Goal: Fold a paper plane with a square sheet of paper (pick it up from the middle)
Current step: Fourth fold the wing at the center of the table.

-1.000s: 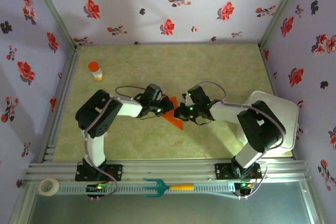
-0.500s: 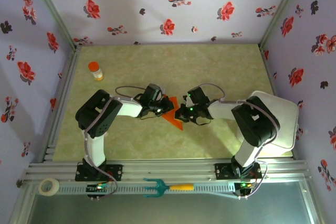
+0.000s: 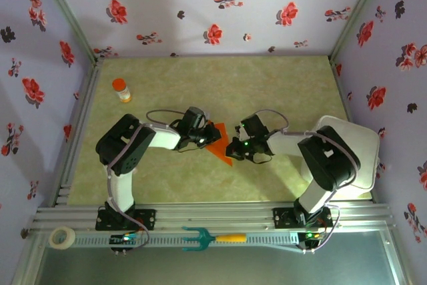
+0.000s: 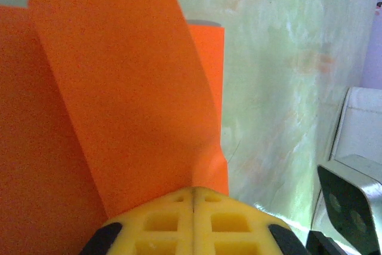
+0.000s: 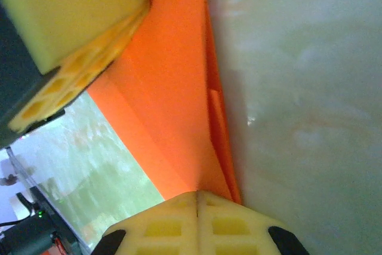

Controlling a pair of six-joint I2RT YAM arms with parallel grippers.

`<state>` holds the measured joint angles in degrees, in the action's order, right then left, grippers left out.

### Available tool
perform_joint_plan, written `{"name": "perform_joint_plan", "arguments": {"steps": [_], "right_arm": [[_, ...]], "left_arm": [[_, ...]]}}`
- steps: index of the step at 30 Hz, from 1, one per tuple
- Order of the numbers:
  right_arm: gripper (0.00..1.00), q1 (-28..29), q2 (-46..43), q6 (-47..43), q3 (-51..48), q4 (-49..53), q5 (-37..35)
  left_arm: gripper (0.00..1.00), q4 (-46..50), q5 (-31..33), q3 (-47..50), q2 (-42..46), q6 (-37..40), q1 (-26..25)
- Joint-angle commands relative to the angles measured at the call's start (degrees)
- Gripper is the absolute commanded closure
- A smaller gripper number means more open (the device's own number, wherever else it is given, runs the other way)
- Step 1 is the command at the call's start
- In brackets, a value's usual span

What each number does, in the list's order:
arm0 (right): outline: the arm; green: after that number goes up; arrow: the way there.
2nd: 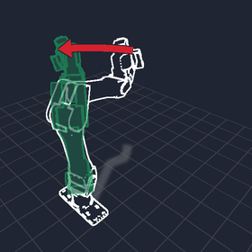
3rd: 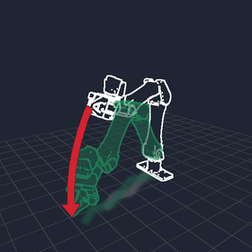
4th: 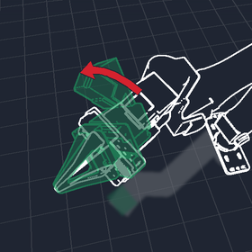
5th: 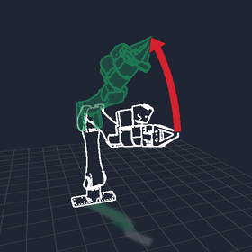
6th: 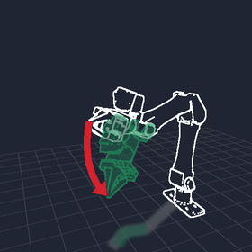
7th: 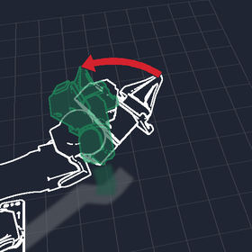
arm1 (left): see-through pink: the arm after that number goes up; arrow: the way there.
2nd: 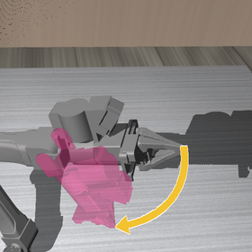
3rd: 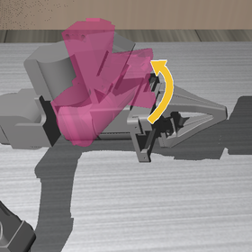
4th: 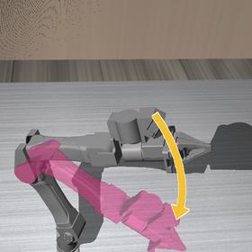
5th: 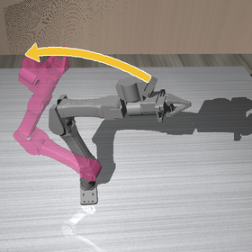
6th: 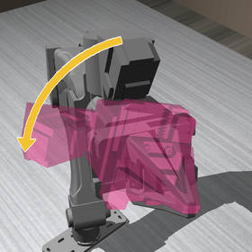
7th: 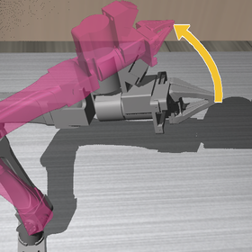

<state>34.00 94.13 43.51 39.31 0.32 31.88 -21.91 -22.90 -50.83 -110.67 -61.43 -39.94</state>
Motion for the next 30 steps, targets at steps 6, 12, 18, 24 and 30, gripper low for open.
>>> {"name": "perform_joint_plan", "arguments": {"steps": [6, 12, 18, 24, 30], "right_arm": [[0.98, 1.1, -2.8, -0.9, 3.5, 3.4, 2.4], [0.98, 1.6, 4.2, 0.2, 6.1, 0.8, 1.7], [0.98, 1.4, 5.5, 0.0, 0.9, -0.3, 1.3], [0.98, 1.3, 3.8, 2.9, -5.0, -5.7, 3.5], [0.97, 1.2, 0.8, 2.5, -7.3, -4.3, 2.8]], "left_arm": [[1.00, 5.1, 2.4, 2.2, -2.5, -0.2, 0.8], [1.00, 4.7, 2.4, 2.3, -2.9, -0.4, 0.8], [1.00, 4.8, 2.4, 2.5, -2.5, -0.2, 0.9], [1.00, 4.6, 2.4, 2.8, -2.6, -0.3, 1.1], [1.00, 4.8, 2.5, 3.1, -2.6, -0.4, 1.3]]}}
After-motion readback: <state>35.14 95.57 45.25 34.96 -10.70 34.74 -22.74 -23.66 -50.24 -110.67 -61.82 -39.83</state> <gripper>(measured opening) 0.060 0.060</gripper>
